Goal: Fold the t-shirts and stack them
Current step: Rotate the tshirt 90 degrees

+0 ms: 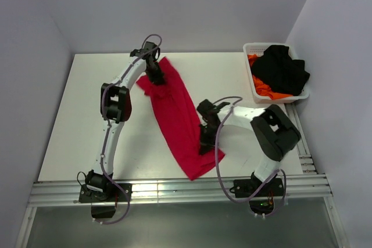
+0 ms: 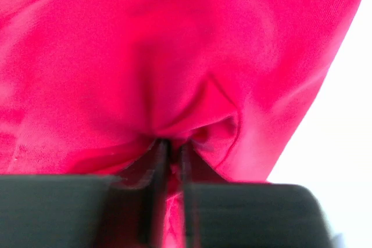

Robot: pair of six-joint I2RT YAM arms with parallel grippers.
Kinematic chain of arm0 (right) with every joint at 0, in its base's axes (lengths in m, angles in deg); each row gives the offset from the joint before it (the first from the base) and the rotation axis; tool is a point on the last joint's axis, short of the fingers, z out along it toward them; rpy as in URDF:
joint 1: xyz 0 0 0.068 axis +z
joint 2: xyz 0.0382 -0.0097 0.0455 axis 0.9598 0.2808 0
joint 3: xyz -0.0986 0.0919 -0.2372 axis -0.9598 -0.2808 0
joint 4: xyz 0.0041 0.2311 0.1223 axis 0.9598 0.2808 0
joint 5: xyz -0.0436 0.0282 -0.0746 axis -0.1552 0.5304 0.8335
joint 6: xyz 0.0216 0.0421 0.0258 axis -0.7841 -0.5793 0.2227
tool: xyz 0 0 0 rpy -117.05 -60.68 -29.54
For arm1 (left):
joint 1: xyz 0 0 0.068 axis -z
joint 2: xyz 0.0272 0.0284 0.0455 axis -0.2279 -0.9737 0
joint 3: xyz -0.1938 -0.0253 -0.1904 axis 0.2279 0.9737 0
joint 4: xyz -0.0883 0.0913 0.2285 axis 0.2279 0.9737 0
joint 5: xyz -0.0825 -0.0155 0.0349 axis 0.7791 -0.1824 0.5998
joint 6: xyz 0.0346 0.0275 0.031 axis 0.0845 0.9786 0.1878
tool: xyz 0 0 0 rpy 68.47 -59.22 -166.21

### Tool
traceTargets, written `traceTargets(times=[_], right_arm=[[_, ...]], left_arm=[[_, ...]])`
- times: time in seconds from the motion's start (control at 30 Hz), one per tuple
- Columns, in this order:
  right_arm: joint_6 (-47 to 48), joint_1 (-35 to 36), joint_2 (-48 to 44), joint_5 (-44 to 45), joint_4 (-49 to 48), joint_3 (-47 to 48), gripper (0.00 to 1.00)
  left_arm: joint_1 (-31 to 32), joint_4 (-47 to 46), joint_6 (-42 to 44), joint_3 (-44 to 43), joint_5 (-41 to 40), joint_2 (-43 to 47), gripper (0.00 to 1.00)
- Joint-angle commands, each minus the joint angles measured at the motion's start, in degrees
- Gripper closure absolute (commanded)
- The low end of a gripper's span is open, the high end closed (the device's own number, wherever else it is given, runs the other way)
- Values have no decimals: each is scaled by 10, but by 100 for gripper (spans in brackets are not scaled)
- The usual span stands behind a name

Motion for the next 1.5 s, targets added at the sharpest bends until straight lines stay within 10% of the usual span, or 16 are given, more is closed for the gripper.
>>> traceTargets(times=[0.0,0.2,0.23,0.27,0.3,0.37,0.6,0.87,1.03,1.47], right_arm=[[-34,79,56,-48,-18,61,100],[47,213,161,-71,51,293,100],[58,220,163,-61,58,336,84],[61,230,162,-53,69,355,34],[62,233,160,-44,75,371,14],[62,234,151,-18,97,404,7],[41,234,80,66,127,376,7],[-27,233,-88,187,139,212,0],[-107,234,-248,137,22,37,0],[-303,351,-275,201,-280,-68,4]], left_arm=[[-20,-323,-1,48,156,-36,78],[-17,-441,-8,15,283,16,3],[-18,-445,-3,28,278,36,0],[-20,-462,0,43,256,88,1],[-22,-468,3,61,243,116,1],[-35,-473,9,107,208,193,1],[-75,-292,75,132,71,315,1],[-63,-115,28,493,-94,585,1],[-19,-107,-3,783,-63,770,2],[35,-7,-36,996,-11,1013,3]])
